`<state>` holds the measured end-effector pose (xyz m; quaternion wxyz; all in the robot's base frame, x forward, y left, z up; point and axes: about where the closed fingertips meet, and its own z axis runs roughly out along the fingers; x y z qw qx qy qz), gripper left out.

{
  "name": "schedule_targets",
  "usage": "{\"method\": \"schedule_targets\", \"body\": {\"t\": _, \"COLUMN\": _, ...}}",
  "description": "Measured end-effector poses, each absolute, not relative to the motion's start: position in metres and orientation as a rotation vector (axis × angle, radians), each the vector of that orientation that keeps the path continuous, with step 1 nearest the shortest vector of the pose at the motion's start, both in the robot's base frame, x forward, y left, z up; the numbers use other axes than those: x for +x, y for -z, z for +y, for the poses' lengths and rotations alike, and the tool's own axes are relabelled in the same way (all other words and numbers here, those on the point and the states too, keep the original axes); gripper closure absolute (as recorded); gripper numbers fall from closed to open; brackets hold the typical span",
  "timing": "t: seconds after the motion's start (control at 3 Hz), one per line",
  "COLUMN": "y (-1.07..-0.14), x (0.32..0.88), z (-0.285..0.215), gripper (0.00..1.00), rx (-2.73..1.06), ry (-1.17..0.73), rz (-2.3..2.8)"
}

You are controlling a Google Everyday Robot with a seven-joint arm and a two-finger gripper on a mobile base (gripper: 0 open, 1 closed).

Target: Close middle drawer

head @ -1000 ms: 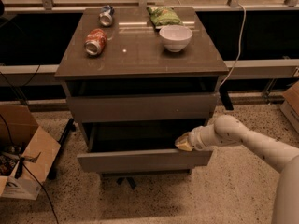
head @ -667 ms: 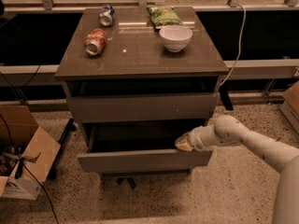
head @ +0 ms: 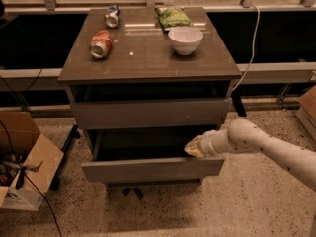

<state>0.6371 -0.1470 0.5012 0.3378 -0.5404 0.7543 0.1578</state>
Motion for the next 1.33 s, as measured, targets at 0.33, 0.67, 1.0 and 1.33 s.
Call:
{"method": "schedule_targets", "body": {"t": 0.33, "y": -0.53, "x": 0.621, "z": -0.152, "gripper": 0.12, "rx": -1.403, "ry": -0.355, "rz": 1.943}}
{"method": "schedule_targets", "body": {"t": 0.67, "y": -0.536, "x": 0.599, "z": -0.174, "gripper": 0.12, "rx": -1.351, "ry": -0.34, "rz": 2.015}}
{"method": "schedule_targets", "body": {"t": 1.0, "y": -0.524, "x": 0.58, "z": -0.201, "gripper": 0.35, "rx": -1.295, "ry": -0.344, "rz": 2.13}}
{"method": "schedule_targets", "body": {"t": 1.33, "y": -0.506, "x": 0.563, "z": -0.228, "gripper": 0.58, "rx": -1.245, "ry": -0.36, "rz": 2.251}}
